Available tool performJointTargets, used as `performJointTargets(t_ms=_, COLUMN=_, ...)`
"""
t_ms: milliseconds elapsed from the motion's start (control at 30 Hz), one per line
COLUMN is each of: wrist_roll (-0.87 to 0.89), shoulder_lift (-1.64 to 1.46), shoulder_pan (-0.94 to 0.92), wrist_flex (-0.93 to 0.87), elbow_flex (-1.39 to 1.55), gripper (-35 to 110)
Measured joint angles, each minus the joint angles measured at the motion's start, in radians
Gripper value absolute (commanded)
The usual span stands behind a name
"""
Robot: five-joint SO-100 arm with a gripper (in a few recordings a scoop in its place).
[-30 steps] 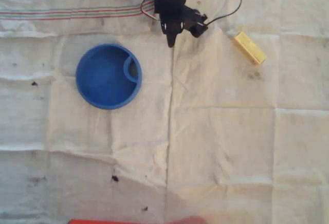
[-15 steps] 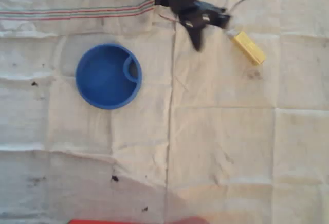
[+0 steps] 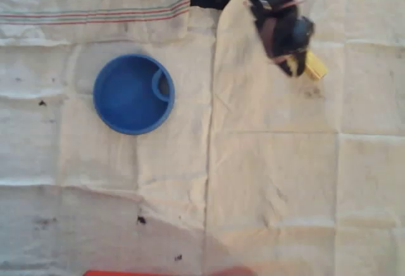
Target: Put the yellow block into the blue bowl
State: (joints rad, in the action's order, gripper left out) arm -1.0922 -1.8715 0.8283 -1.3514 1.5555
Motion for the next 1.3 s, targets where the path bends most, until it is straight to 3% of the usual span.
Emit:
performJointTargets(t_ms=233, wrist_roll=-0.494, shoulder_lift=0.029, shoulder_pan=-0.002, wrist_flex=-0.089, elbow_flex=-0.015, gripper=5)
performJointTargets(t_ms=333, wrist_roll=-0.598, shoulder_lift=0.066, shoulder_pan=-0.002, wrist_flex=-0.092, elbow_flex=-0.015, gripper=12)
performJointTargets(t_ms=567, wrist_roll=-0.634, shoulder_lift=0.077, shoulder_pan=0.014, wrist_flex=-0.089, elbow_flex=0.035, gripper=28)
performJointTargets(t_ms=867, wrist_roll=-0.634, shoulder_lift=0.077, shoulder_pan=0.032, wrist_flex=-0.086, elbow_flex=0.094, gripper=28)
performJointTargets(t_ms=1300, wrist_roll=-0.577, shoulder_lift=0.077, shoulder_pan=0.089, wrist_flex=0.129, elbow_flex=0.298, gripper=28)
